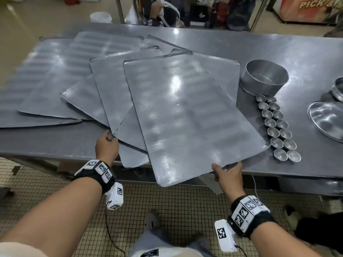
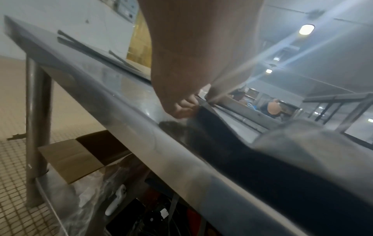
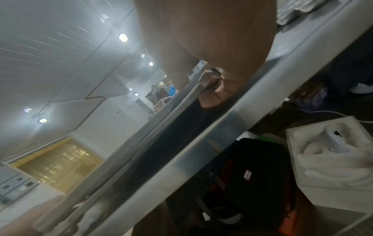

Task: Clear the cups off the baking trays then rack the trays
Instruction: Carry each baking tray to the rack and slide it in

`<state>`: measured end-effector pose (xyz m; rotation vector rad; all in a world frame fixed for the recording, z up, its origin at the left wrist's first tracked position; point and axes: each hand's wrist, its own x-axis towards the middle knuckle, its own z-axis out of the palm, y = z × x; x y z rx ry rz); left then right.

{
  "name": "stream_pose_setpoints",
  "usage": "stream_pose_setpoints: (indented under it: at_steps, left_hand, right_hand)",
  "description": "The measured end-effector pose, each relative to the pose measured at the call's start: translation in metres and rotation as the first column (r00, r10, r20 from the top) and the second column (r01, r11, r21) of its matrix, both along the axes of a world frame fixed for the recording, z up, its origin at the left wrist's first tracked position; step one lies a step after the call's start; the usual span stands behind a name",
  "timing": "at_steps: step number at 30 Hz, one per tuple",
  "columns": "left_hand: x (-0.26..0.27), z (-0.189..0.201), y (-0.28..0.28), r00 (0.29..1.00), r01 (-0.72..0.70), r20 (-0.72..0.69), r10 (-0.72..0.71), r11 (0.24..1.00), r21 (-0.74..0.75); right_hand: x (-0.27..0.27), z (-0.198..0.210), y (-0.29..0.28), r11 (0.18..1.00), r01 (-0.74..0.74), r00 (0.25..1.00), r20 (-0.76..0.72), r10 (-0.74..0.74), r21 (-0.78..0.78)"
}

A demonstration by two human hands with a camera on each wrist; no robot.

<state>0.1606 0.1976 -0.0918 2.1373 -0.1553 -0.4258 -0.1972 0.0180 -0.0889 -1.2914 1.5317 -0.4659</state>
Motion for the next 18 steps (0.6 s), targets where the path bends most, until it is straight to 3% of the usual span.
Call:
stream_pose_setpoints:
  at_steps: [3,8,10,14,18]
  left_hand:
    - [-0.016,0.009,-0.004,0.995,-0.073,0.081,0.067,0.994,0.076]
    - [-0.05,0.013,-0.01,0.992,0.004,0.128,-0.023,0.989,0.145]
    - [-0.057,0.012,-0.014,0.997,0.005,0.079,-0.018,0.986,0.165]
    - [-0.07,0.014,-0.028,0.993,-0.054,-0.107,0.058,0.998,0.039]
    - [-0.075,0.012,-0.034,0.987,-0.075,-0.142,0.073,0.997,-0.008]
  right_hand:
    - [-0.004,-0.004,0.002,1.0,-0.017,1.0,0.005,0.017,0.02]
    - [-0.003,-0.004,-0.007,0.999,0.026,0.999,0.04,-0.027,0.043]
    - [-0.002,-0.006,-0.009,0.998,0.032,0.998,0.049,-0.035,0.052]
    - [-0.001,-0.009,-0.01,0.999,0.017,0.999,0.027,-0.018,0.042]
    - [-0.01,-0.007,-0.013,0.999,0.004,1.0,-0.013,-0.004,0.038]
